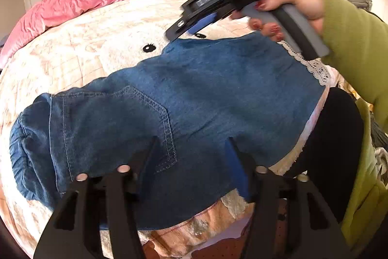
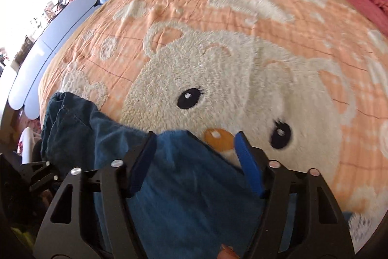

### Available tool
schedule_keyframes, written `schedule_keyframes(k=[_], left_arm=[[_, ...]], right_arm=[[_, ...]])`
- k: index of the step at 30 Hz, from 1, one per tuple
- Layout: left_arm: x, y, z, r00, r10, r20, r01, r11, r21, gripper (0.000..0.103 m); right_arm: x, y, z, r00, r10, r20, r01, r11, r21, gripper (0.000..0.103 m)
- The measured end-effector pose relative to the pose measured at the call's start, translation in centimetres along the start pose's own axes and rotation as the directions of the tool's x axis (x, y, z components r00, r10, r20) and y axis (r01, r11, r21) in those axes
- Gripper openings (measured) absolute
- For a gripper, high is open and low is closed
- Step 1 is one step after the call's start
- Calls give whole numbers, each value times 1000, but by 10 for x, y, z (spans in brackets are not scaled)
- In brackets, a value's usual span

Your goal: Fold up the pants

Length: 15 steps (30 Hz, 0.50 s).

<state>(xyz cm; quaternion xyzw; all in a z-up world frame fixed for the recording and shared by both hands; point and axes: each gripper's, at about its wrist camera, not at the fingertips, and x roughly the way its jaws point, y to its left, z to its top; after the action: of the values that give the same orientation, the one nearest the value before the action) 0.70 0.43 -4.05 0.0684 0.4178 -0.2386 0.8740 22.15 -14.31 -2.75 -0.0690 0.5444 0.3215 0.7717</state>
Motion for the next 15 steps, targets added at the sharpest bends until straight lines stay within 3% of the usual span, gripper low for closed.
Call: schedule_keyframes(k=[2, 3, 4, 5, 10, 15], left_arm=[[6, 3, -2, 1000, -24, -15, 24, 1000, -16, 59], [9, 3, -3, 999, -26, -20, 26, 1000, -16, 59], [9, 2, -3, 1000, -25, -18, 25, 1000, -10, 60], [9, 2, -4, 1000, -26, -16, 26, 1000, -5, 60], [10, 6, -4, 999, -52, -8, 51, 998, -25, 62], [12, 5, -4, 999, -52, -12, 51, 998, -32, 62]], right_arm=[[11, 2, 3, 998, 33, -44, -34, 999, -12, 43], [17, 3, 2, 997, 28, -67, -29, 999, -17, 21], [21, 5, 2, 997, 27, -79, -29, 999, -21, 11], [23, 7, 0, 997, 26, -79, -28, 999, -27, 7], [-7, 6, 2, 996, 6, 92, -9, 999, 38, 2], [12, 1, 10, 993, -87, 79, 84, 996, 40, 0]])
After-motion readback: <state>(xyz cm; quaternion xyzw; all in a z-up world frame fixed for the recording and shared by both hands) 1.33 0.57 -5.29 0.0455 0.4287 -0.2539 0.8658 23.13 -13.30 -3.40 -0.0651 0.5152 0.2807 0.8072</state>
